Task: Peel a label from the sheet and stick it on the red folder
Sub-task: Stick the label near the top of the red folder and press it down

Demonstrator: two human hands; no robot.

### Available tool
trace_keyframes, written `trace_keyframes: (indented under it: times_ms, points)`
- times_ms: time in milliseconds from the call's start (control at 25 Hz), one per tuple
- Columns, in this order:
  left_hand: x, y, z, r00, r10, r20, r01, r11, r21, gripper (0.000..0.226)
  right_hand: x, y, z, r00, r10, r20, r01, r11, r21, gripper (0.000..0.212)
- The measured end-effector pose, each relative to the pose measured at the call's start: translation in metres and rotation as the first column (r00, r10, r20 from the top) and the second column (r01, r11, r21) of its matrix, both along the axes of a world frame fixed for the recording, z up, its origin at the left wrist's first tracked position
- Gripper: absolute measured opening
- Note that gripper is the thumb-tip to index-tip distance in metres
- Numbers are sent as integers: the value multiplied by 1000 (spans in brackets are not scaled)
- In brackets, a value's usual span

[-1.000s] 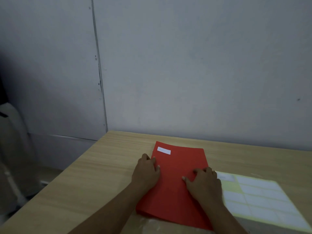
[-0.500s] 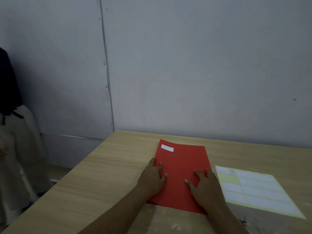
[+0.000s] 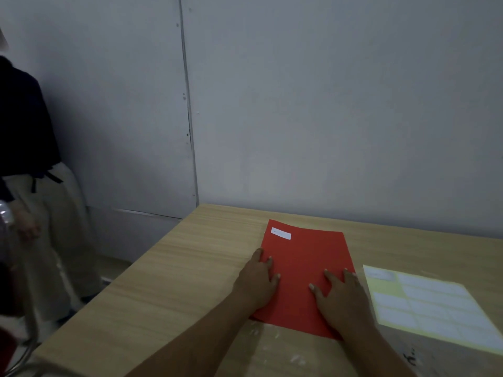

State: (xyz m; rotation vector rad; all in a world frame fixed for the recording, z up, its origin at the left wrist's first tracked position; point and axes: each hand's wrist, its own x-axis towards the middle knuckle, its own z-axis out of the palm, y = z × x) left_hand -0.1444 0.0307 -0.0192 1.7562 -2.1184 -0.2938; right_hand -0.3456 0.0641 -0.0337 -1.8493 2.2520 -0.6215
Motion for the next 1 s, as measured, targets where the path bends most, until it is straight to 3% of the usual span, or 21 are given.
trace_keyframes:
  times_ms: [600, 1000]
  points:
    - [101, -31, 5, 995, 100, 11, -101, 995, 17, 62, 94, -35, 7, 994, 105, -27, -105, 994, 14, 78]
    - [172, -73, 9, 982, 186, 31, -186, 982, 32, 62, 160, -82, 8, 982, 184, -33, -183, 983, 15, 71]
